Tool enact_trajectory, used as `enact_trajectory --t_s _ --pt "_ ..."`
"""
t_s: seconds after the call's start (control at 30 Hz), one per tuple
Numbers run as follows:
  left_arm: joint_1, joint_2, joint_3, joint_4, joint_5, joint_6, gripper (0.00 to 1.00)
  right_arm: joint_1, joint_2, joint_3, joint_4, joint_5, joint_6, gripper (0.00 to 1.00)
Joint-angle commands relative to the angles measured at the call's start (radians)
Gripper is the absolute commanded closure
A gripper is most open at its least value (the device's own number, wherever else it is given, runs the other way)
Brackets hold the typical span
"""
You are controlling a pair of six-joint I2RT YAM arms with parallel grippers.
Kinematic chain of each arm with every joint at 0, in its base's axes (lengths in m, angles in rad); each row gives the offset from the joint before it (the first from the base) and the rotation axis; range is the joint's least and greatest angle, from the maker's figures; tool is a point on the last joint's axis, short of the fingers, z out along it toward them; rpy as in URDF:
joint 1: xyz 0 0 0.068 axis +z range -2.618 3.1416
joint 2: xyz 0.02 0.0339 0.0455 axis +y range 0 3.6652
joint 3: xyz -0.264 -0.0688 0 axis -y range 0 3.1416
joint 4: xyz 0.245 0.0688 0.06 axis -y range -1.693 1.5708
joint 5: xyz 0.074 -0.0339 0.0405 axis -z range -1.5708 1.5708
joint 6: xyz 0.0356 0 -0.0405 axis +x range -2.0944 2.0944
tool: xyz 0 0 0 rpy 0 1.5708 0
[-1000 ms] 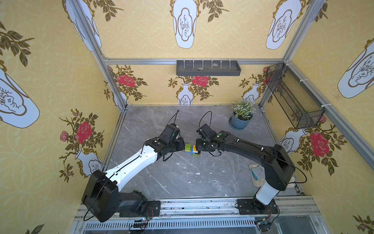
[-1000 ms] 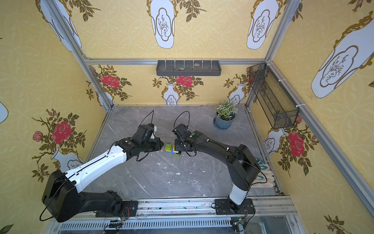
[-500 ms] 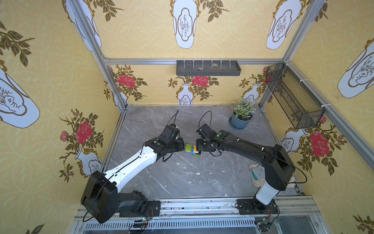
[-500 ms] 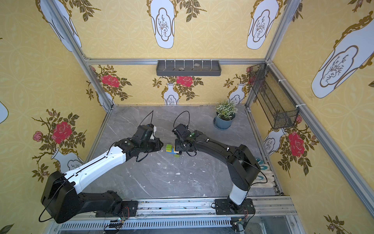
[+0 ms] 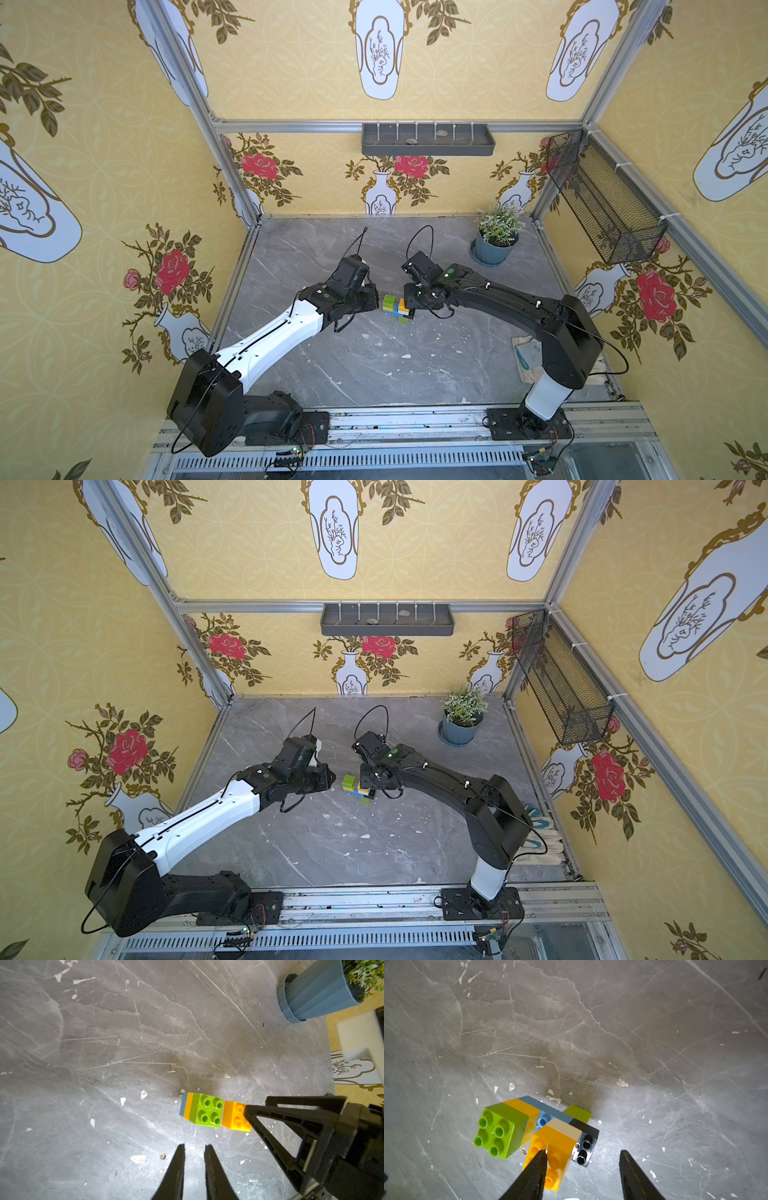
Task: Assemble the number 4 with lego
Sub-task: Adjust the lego brick at the center of the board.
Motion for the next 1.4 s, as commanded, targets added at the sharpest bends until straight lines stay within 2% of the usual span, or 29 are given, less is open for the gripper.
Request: enact_trajectory --t_s 0.0,0.2,0.57,0.83,0.97,1.03,1.07,1.1,1.17,1.23,1.37 --pt "0.001 0.003 -0.007 0.015 0.003 0.010 0.79 0.000 0.009 0.013 -0.009 -0.003 -0.009 0.46" --pt "0.001 -0.004 -0.003 0.011 0.005 0.012 0.79 0.000 -0.014 0.007 0.010 0.005 0.000 0.42" --pt "0.003 -0.011 0.015 -0.008 -0.003 0.020 0.79 0.006 -0.066 0.036 -0.018 0.035 0.002 0.40" --pt "0.030 -0.072 0.038 -0.067 -0.024 0.020 0.78 0.015 -0.186 -0.030 0.020 0.056 0.006 0.38" --pt "0.052 -0.094 0.013 -0.064 -0.014 0.018 0.78 0.013 -0.222 -0.099 0.087 -0.005 -0.024 0.37" --pt "0.061 -0.090 -0.007 -0.062 0.016 0.007 0.80 0.043 -0.222 -0.137 0.177 -0.091 -0.128 0.32" --pt "0.065 -0.092 -0.020 -0.063 0.026 -0.003 0.81 0.074 -0.219 -0.158 0.232 -0.141 -0.208 0.25" --pt "0.070 -0.099 -0.037 -0.062 0.031 -0.012 0.81 0.115 -0.212 -0.173 0.267 -0.134 -0.281 0.19" --pt "0.085 -0.135 -0.083 -0.055 0.036 -0.030 0.81 0.200 -0.149 -0.135 0.241 0.002 -0.398 0.14" --pt "0.106 -0.174 -0.119 -0.061 0.035 -0.040 0.80 0.193 -0.094 -0.099 0.245 0.012 -0.460 0.10" --pt "0.161 -0.265 -0.174 -0.090 0.033 -0.053 0.80 0.109 -0.027 -0.048 0.288 -0.061 -0.528 0.09"
